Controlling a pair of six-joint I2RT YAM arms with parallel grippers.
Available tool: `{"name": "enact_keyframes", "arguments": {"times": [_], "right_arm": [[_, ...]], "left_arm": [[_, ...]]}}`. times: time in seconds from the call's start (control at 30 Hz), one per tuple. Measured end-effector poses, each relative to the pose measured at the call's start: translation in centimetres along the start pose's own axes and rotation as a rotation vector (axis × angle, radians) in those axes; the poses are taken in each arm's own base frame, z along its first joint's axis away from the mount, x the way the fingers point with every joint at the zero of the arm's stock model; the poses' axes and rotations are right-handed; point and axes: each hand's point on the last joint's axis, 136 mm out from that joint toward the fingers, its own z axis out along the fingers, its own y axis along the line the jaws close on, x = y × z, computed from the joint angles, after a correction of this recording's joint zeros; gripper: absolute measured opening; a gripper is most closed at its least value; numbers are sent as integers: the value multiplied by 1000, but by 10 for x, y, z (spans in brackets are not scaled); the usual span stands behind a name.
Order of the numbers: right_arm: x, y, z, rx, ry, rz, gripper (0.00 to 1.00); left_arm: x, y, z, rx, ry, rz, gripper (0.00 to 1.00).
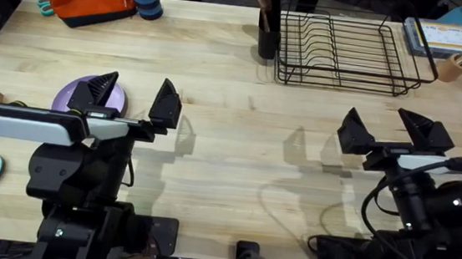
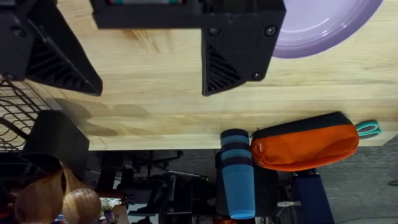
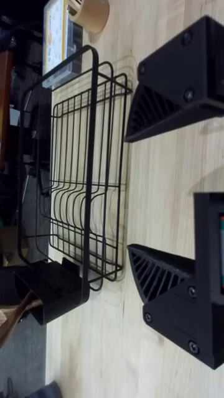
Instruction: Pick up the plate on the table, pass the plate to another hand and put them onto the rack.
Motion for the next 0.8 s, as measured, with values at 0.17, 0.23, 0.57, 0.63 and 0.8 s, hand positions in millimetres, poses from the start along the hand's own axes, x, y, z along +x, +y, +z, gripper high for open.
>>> {"name": "enact_keyframes", "arguments": {"times": [0.17,0.23,0.57,0.63,0.8], "right_arm": [[2,-1,0,4,11,0,998],[2,-1,0,4,11,0,998],[2,-1,0,4,10,0,998],[3,-1,0,4,13,1,998],[9,-1,-8,8,102,4,998]], "left_arm": [[1,0,0,0,2,0,993],[1,0,0,0,2,0,993],[1,0,0,2,2,-7,994],[1,-2,0,10,5,-10,994],[11,-4,-5,21,95,-17,993]]}}
